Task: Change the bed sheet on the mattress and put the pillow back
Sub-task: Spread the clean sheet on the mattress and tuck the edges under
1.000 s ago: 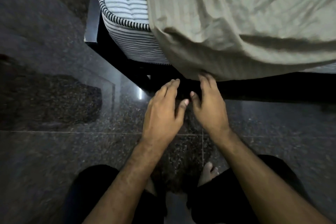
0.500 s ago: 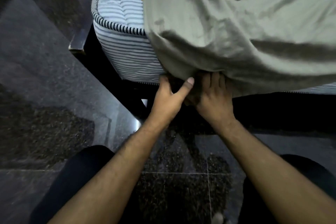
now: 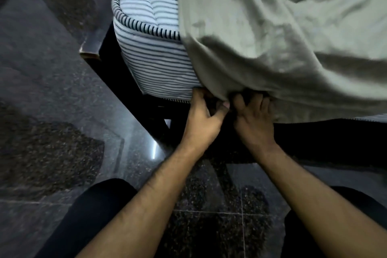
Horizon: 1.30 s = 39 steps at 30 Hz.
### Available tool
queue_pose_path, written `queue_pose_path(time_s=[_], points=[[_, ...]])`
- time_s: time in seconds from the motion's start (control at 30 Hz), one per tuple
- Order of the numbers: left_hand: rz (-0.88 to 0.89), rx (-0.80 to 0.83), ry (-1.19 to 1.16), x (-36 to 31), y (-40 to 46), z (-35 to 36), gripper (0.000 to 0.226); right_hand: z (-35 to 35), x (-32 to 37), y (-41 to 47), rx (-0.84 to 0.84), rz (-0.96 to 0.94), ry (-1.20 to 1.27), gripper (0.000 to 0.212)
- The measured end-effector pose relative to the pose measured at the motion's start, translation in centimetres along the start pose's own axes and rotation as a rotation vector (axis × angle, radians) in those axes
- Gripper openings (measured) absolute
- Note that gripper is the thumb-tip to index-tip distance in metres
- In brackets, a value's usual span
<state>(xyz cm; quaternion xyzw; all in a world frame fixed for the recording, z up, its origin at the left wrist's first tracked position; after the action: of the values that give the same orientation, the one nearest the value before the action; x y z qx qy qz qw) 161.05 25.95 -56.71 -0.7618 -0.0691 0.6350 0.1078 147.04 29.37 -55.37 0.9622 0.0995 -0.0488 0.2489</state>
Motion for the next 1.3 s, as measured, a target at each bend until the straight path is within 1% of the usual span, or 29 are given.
queue_pose_path(time_s=[0.1,0.17,0.23,0.3,0.33,0.37,0.4,0.43,0.47,0.5,0.53,0.57,0.63,0.7,0.73,0.8,0.87,0.9,0.97,1.0,1.07,1.1,1.13,1.2,1.27,1.3], points=[[0.004,0.062,-0.021,-0.2,0.1,0.3,0.052,-0.4,0.0,0.1,-0.053,0.005,0.098,0.023],[-0.031,0.077,-0.087,-0.2,0.1,0.0,0.055,-0.4,0.6,0.5,-0.032,-0.037,0.174,0.024],[-0.071,0.028,-0.121,0.4,0.2,-1.1,0.049,0.5,2.1,0.8,0.095,-0.115,0.394,0.028],[-0.065,-0.096,-0.015,0.9,-0.2,-3.4,0.043,1.3,4.3,0.5,0.312,-0.177,0.623,0.044],[-0.064,-0.156,0.007,0.9,-0.7,-4.6,0.041,1.3,5.3,0.2,0.396,-0.211,0.661,0.052],[-0.044,-0.197,0.014,0.5,-1.3,-5.8,0.040,1.1,6.4,0.1,0.444,-0.267,0.672,0.057],[-0.008,-0.211,0.044,0.0,-1.9,-6.7,0.041,0.8,7.6,0.0,0.481,-0.323,0.688,0.057],[0.044,-0.208,0.087,-0.9,-2.6,-7.2,0.042,0.5,8.8,0.0,0.507,-0.371,0.727,0.052],[0.095,-0.178,0.121,-1.9,-3.1,-7.5,0.044,0.0,10.0,0.2,0.531,-0.402,0.785,0.045],[0.129,-0.135,0.105,-3.0,-3.6,-7.7,0.046,-0.7,11.2,0.6,0.539,-0.428,0.840,0.037],[0.132,-0.092,0.010,-4.0,-3.8,-7.9,0.047,-1.6,12.2,1.1,0.533,-0.456,0.881,0.033],[0.122,-0.060,-0.097,-4.8,-3.9,-8.1,0.044,-2.4,13.2,1.6,0.514,-0.485,0.907,0.034],[0.168,-0.063,-0.228,-7.1,-4.2,-9.1,0.028,-4.3,14.7,2.6,0.452,-0.523,0.898,0.041],[0.257,-0.118,-0.280,-9.2,-4.9,-10.7,0.017,-6.5,15.3,3.5,0.304,-0.546,0.836,0.056],[0.294,-0.141,-0.309,-10.0,-5.3,-11.4,0.015,-7.5,15.3,3.9,0.235,-0.550,0.818,0.055],[0.368,-0.175,-0.341,-11.8,-6.6,-12.5,0.012,-8.6,15.2,4.2,0.145,-0.558,0.817,0.040],[0.428,-0.210,-0.339,-13.3,-8.2,-13.3,0.007,-9.5,15.1,4.2,0.079,-0.585,0.756,0.024],[0.457,-0.231,-0.339,-13.9,-8.9,-13.7,0.007,-10.0,15.1,4.1,0.047,-0.603,0.733,0.025],[0.512,-0.299,-0.337,-15.0,-10.1,-15.0,0.012,-11.2,15.3,4.0,-0.006,-0.602,0.765,0.043],[0.531,-0.347,-0.342,-15.4,-10.4,-15.8,0.013,-12.1,15.4,4.3,-0.058,-0.593,0.779,0.045],[0.538,-0.454,-0.365,-15.2,-10.3,-17.7,0.013,-13.2,16.1,4.6,-0.150,-0.568,0.733,0.040],[0.525,-0.518,-0.357,-14.4,-9.8,-18.7,0.014,-13.2,16.5,4.7,-0.169,-0.546,0.700,0.037],[0.501,-0.586,-0.332,-13.5,-9.3,-19.8,0.014,-12.7,17.0,4.8,-0.144,-0.530,0.669,0.034],[0.427,-0.709,-0.312,-11.1,-8.4,-21.6,0.016,-11.3,18.4,4.6,-0.042,-0.519,0.612,0.027],[0.348,-0.771,-0.355,-8.7,-7.8,-22.7,0.026,-10.0,20.5,3.9,0.043,-0.584,0.573,0.024],[0.338,-0.774,-0.358,-8.1,-7.7,-23.0,0.030,-9.9,21.6,3.7,0.047,-0.644,0.572,0.025]])
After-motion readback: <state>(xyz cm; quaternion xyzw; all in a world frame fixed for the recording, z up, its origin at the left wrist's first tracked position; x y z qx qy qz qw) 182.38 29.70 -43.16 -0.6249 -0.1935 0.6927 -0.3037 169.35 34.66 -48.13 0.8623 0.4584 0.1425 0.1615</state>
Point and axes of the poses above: each hand's wrist, its own y-axis towards the middle knuckle, its own z-axis out of the palm, x = y × z, the point moved 8 cm from there along y, towards the middle knuckle, and after that the axes turned 14 degrees about -z, right-handed, at the moved point
